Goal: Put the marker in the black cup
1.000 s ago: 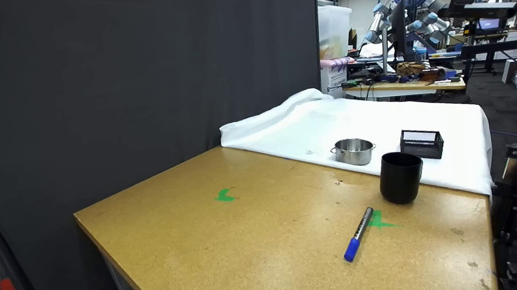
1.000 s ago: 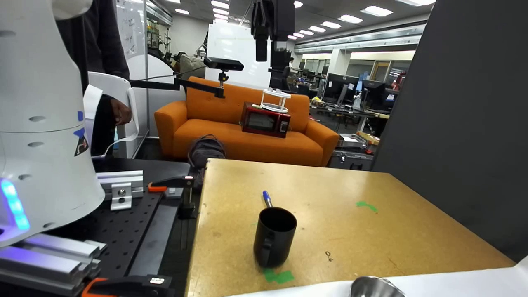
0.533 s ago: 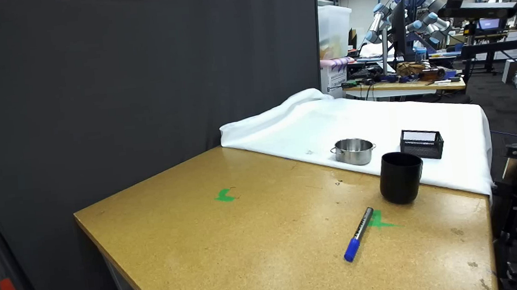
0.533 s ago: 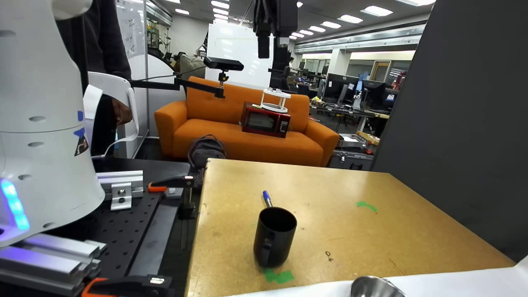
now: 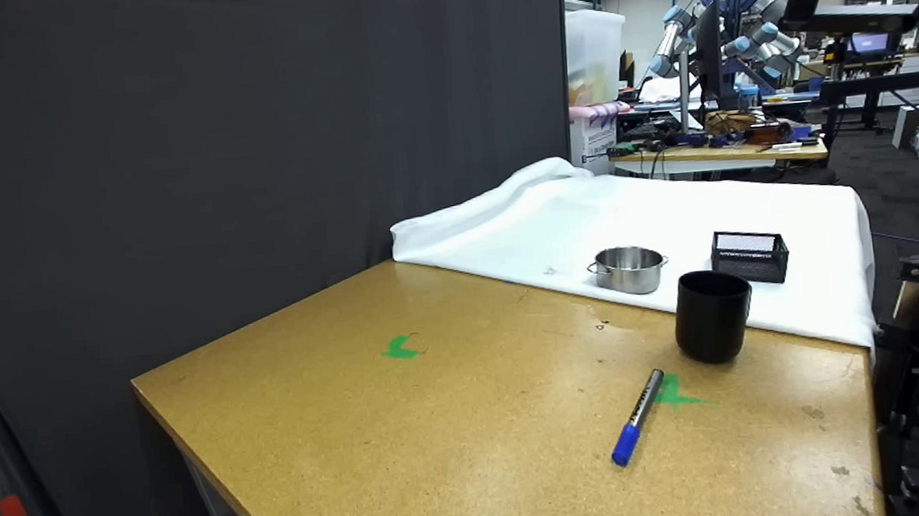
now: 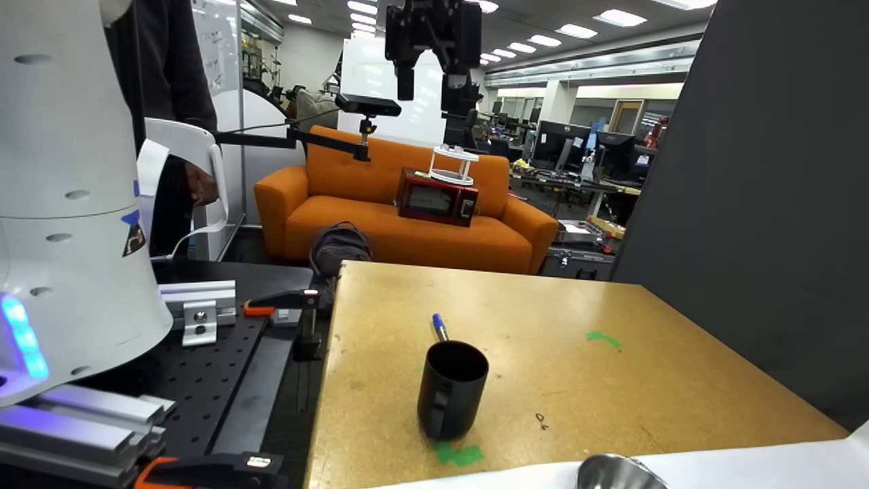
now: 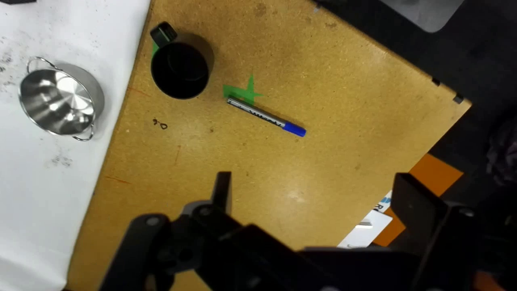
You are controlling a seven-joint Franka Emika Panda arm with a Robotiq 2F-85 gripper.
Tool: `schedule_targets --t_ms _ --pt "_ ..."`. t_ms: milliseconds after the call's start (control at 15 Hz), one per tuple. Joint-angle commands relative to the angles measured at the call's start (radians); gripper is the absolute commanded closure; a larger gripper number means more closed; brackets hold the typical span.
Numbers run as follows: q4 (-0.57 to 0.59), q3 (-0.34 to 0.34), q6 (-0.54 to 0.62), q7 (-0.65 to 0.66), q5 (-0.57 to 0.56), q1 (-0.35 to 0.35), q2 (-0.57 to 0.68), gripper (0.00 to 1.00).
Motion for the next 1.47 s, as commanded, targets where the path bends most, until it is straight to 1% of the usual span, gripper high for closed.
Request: schedule_targets --t_ms 0,133,267,400,533,600,733,933,1000,1067,1133,1400 --pt "0.003 -0.023 0.067 -0.145 0.020 0.090 0.087 0.00" --pt "0.003 -0.024 0.095 -0.215 0.031 0.145 0.148 0.00" --pt "0.024 -0.034 0.154 -0.303 0.048 0.196 0.249 0.00" --pt "0.049 -0.050 0.199 -0.401 0.099 0.251 0.339 0.00" --pt "0.080 -0.043 0.217 -0.496 0.160 0.282 0.422 0.00" --pt "0.109 -0.045 0.240 -0.559 0.186 0.283 0.501 0.00" --pt "0.146 -0.021 0.257 -0.647 0.225 0.272 0.595 0.00" --pt "0.203 0.027 0.263 -0.752 0.252 0.225 0.714 0.00" --pt "0.213 0.054 0.249 -0.704 0.219 0.191 0.724 0.00" --pt "0.176 0.074 0.262 -0.703 0.238 0.181 0.686 0.00" --pt "0.192 0.088 0.262 -0.701 0.234 0.165 0.712 0.00" --pt "0.207 0.101 0.261 -0.699 0.232 0.150 0.727 0.00"
